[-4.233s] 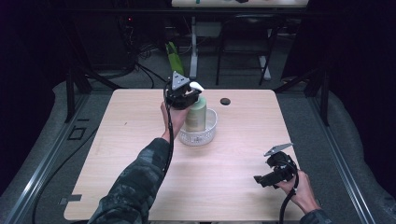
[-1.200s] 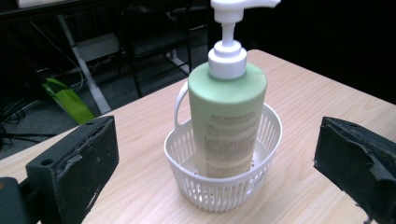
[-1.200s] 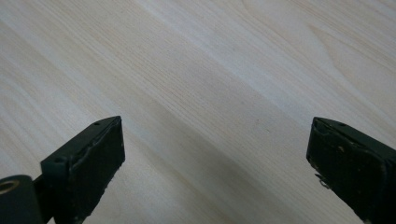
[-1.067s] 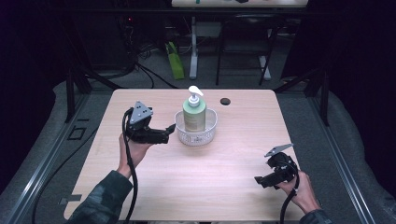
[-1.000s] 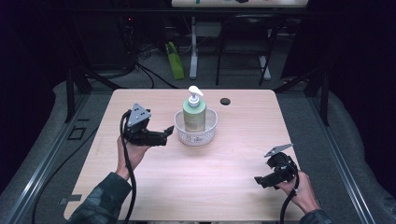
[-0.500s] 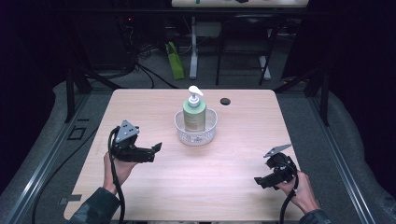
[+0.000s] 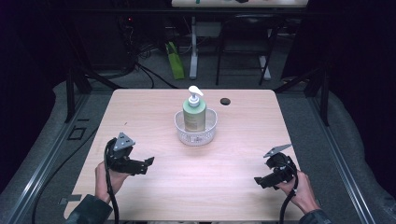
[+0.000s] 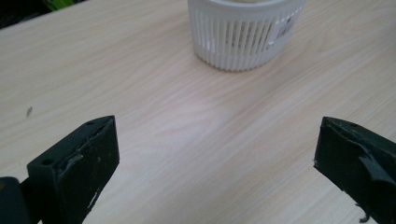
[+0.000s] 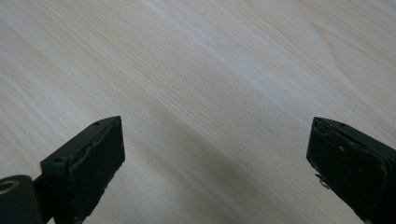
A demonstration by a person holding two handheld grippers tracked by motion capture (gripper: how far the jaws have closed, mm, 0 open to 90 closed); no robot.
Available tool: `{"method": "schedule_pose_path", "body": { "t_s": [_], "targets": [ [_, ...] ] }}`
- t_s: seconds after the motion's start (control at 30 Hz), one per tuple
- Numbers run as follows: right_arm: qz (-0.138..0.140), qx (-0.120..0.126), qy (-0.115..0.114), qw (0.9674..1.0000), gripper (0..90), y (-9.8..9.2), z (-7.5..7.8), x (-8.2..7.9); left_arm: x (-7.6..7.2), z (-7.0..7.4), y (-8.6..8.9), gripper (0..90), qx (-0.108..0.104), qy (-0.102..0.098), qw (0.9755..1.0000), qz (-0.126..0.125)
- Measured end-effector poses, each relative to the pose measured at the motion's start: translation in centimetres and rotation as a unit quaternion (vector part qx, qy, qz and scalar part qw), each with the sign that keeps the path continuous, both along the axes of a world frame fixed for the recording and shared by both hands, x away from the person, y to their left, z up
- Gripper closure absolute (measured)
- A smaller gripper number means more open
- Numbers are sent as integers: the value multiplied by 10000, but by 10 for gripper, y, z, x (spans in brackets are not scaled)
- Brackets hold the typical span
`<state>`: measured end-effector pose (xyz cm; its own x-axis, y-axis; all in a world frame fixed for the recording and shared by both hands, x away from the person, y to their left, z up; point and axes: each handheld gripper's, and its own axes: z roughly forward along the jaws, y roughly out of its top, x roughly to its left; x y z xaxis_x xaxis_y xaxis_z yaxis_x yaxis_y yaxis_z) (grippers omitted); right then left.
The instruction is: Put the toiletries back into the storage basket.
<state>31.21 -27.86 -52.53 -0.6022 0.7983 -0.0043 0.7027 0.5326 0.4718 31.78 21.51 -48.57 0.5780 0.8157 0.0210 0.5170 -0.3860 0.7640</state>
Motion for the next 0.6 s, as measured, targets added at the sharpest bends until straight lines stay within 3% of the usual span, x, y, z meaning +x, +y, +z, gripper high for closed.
{"method": "schedule_pose_path", "body": {
  "t_s": [0.03, 0.13, 0.23, 0.37, 0.53, 0.6],
  "targets": [
    [-8, 0, 12, 10000, 39, 0, 0, 0, 0, -4, 2, 0, -72, 137, 9999, -29],
    [22, -18, -1, 10000, 39, 1, 0, 0, 2, -5, 4, 0, -54, 184, 9998, -41],
    [13, -27, 12, 10000, 39, 1, 0, 0, 6, -8, 8, 0, -243, 245, 9994, 49],
    [38, -29, 2, 10000, 38, 1, -1, 1, 12, -12, 11, 0, -183, 346, 9992, 76],
    [46, -73, -8, 10000, 38, 0, -1, 1, 14, -14, 12, 0, -181, 342, 9992, 98],
    [45, -55, -40, 10000, 37, -1, 0, 1, 13, -13, 14, 0, -176, 238, 9995, 143]
  ]
}}
